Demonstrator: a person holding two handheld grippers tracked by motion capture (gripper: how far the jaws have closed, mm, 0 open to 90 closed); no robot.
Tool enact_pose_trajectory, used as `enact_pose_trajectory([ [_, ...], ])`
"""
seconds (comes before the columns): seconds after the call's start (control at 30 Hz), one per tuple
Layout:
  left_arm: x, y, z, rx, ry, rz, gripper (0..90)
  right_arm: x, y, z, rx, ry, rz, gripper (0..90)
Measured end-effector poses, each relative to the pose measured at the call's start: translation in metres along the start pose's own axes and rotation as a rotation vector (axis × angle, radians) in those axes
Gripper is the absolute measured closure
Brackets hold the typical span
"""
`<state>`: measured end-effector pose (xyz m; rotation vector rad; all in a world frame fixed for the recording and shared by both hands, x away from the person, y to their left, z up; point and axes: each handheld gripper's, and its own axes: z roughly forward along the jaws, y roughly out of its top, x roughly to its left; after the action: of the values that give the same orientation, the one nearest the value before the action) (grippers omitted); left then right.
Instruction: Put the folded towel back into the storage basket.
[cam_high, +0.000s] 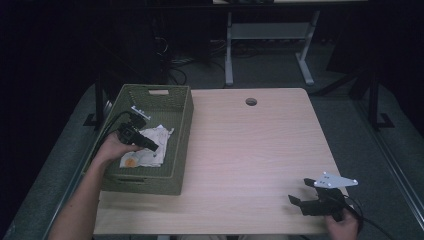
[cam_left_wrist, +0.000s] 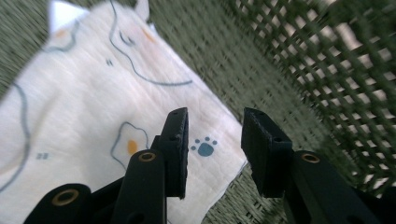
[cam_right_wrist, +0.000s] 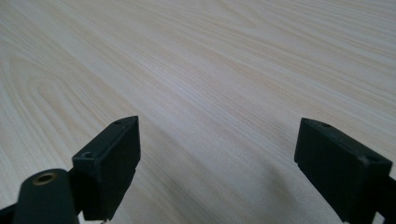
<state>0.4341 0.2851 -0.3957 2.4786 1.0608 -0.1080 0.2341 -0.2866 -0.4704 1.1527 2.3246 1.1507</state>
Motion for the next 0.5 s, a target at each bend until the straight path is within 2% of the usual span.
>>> enact_pose_trajectory([
  [0.03,0.0,0.001,0.003,0.019,0.002,0.003,61.3,0.0,0.0,0.0,0.0,0.002,-0.001,14.0],
  [0.1,0.0,0.002,0.008,0.026,-0.008,-0.001,61.0,0.0,0.0,-0.001,0.0,0.003,0.0,14.0],
  [0.23,-0.002,0.007,0.02,0.058,-0.018,-0.036,59.9,0.0,0.0,-0.001,-0.004,0.006,-0.002,14.0],
  [0.3,-0.003,0.009,0.025,0.067,-0.023,-0.04,58.5,0.0,0.0,-0.002,-0.008,0.008,-0.004,14.0],
  [0.37,-0.004,0.01,0.031,0.09,-0.018,-0.047,56.2,0.0,0.001,-0.002,-0.007,0.009,-0.003,14.0],
  [0.43,-0.004,0.011,0.037,0.123,0.005,-0.035,54.9,-0.001,0.001,-0.002,-0.009,0.009,-0.003,14.0],
  [0.5,-0.005,0.011,0.04,0.117,0.019,-0.037,55.0,-0.001,0.002,-0.002,-0.013,0.01,0.001,14.0],
])
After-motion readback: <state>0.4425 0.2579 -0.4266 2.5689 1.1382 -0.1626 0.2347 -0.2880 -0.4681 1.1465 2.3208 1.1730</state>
